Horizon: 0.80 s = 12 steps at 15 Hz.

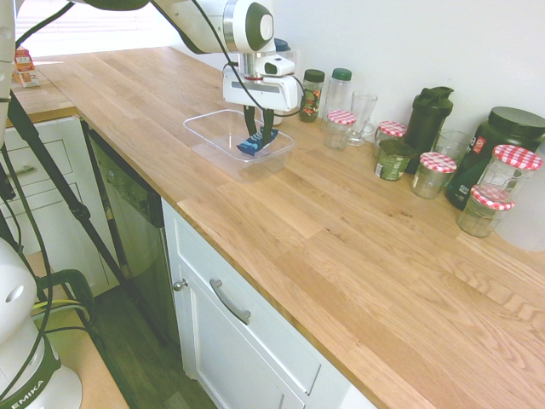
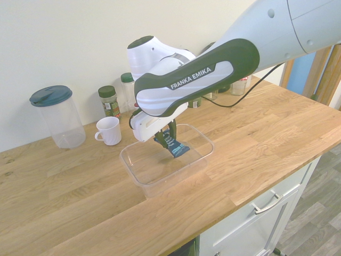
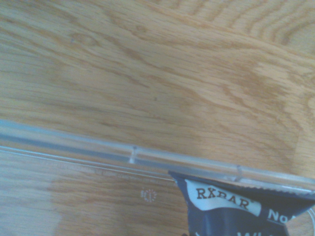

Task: Put the protein bar into the container

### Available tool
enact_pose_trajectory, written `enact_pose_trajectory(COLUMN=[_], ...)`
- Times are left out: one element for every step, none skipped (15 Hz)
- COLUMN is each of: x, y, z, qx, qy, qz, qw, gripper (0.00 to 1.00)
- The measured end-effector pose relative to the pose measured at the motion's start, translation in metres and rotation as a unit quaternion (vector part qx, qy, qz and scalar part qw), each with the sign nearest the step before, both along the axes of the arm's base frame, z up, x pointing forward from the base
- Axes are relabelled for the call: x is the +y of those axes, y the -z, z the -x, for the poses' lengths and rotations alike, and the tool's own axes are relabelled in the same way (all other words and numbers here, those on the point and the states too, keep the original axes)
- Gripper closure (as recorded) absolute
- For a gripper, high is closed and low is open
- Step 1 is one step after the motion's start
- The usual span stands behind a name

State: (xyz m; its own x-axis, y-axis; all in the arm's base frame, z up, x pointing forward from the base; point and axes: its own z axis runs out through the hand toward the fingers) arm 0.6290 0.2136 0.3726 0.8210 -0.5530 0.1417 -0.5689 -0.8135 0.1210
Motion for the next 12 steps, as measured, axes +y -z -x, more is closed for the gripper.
enact_pose_trajectory(x=[-0.001,-0.002,-0.004,-0.005,-0.006,-0.007,-0.008,-0.009,-0.009,-0.010,-0.012,-0.015], y=[0.000,0.000,0.000,0.000,-0.001,-0.002,-0.002,-0.002,-0.002,-0.003,-0.006,-0.014], z=[-0.001,-0.001,-0.002,-0.003,-0.003,-0.004,-0.004,-0.004,-0.005,-0.005,-0.005,-0.003], qx=[0.000,0.000,0.000,-0.001,-0.001,-0.002,-0.002,-0.002,-0.002,-0.003,-0.005,-0.011], qy=[0.001,0.002,0.003,0.005,0.006,0.007,0.007,0.008,0.008,0.009,0.011,0.015], qz=[0.001,0.001,0.001,0.002,0.002,0.002,0.002,0.003,0.003,0.003,0.002,-0.004], qw=[1.000,1.000,1.000,1.000,1.000,1.000,1.000,1.000,1.000,1.000,1.000,1.000], gripper=[0.00,0.00,0.00,0.00,0.00,0.00,0.00,0.00,0.00,0.00,0.00,0.00])
